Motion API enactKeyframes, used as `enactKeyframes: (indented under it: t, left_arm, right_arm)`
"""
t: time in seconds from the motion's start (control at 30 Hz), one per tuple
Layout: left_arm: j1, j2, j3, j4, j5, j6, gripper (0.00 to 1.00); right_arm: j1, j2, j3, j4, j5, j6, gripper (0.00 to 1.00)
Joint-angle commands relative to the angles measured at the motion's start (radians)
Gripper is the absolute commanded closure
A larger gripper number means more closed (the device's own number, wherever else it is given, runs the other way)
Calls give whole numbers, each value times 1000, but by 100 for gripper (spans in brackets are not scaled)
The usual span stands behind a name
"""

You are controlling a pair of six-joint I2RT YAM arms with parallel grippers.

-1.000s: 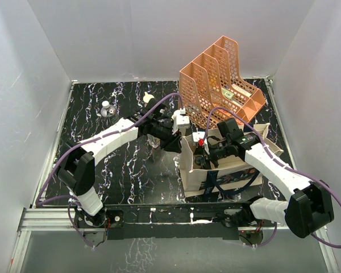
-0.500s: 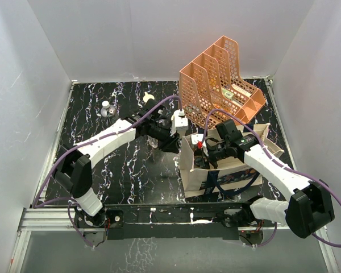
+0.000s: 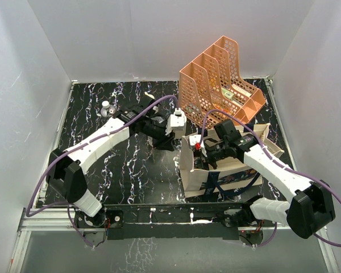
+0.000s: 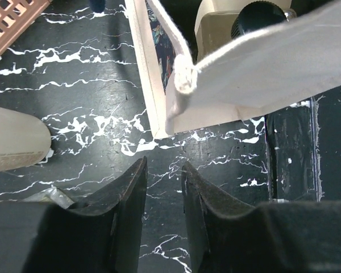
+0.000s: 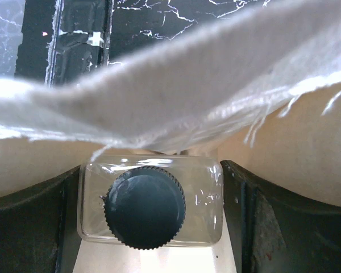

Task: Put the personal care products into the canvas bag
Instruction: Place the care product in the canvas bag, then pick up the care product from the center of the board.

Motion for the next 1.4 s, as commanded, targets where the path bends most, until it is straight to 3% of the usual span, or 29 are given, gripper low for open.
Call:
enactKeyframes:
  t: [0.0,0.13,0.5,0.8,0.93,1.23,1.37]
  left_arm:
    - [24,-77,53,-71,9,54,70]
    - [54,-94,70,-88,11,48,69]
    - [167,-144,96,-104,49,10,66]
    - [233,-179,120,-111,-30,-33,63]
    - [273,-197,133,-88,-82,-87,60]
    - [389,-261,124,31,-263,-278,36]
    - [429,-292,92,92,-362,-322,25]
  right_arm:
    - [7,-33,89,9,-7,14,9]
    - [7,-47,133,-22,0,27,2]
    - [3,-94,249,-108,52,48,2]
    - [-83,-130,423,-187,46,92,2]
    - [-114,-118,521,-152,80,204,1]
    - [-106,76,726,9,218,456,3]
    - [-13,198,773,59,422,455,3]
